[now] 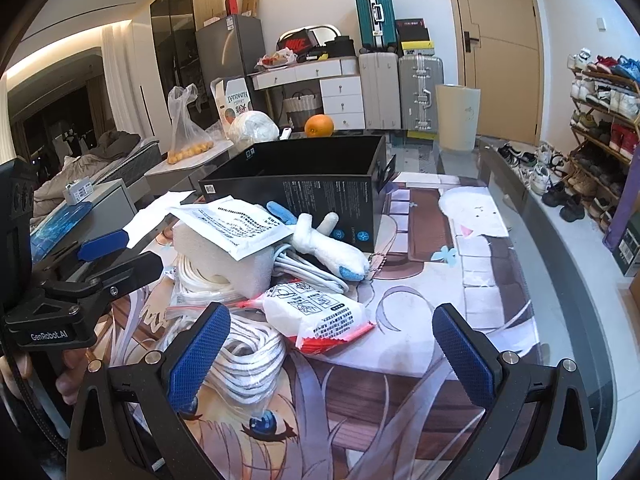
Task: Organize soft objects
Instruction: 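Move both tools toward the pile of soft items beside the black box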
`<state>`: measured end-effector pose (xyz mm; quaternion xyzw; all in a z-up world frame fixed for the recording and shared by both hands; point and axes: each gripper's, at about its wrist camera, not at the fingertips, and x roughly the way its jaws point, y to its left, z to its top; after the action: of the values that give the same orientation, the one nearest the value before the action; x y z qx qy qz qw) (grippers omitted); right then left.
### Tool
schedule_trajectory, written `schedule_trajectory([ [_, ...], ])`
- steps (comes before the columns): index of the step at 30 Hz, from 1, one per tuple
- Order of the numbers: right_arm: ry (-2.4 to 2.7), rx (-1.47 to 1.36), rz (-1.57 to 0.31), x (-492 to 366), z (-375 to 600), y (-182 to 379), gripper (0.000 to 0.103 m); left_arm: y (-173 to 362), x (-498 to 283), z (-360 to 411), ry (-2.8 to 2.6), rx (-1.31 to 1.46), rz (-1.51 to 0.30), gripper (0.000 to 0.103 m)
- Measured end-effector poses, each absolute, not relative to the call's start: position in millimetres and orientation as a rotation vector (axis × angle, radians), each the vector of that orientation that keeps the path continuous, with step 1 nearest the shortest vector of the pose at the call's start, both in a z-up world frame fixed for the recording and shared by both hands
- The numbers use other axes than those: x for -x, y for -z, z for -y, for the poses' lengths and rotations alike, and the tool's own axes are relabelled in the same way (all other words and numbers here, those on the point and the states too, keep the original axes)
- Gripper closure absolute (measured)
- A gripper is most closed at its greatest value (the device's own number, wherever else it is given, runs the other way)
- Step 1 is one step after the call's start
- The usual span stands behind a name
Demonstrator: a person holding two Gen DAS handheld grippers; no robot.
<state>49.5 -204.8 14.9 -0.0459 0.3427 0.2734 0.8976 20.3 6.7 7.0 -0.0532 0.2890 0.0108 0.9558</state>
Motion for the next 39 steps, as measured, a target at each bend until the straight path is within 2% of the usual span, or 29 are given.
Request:
schedule_trajectory([
  [17, -0.624, 0.060, -0.870, -94, 192, 2, 0.000, -6, -35, -8, -0.016, 0.078, -0.591, 0.000],
  [33, -0.678, 0.077, -0.923, -107, 179, 10, 0.000, -7, -39, 4, 0.043, 0.029, -0.596, 0.000],
  [34, -0.694, 0.074, -0.927, -107, 179, 10, 0.001, -7, -39, 5, 0.048, 0.024, -0.596, 0.000],
  [36, -0.711, 0.070, -0.929, -106, 177, 10, 0.012, -6, -40, 4, 0.052, 0.022, -0.602, 0.000],
  [39, -0.739, 0.074, -0.928, -101, 174, 9, 0.021, -6, -40, 3, 0.054, 0.029, -0.607, 0.000],
])
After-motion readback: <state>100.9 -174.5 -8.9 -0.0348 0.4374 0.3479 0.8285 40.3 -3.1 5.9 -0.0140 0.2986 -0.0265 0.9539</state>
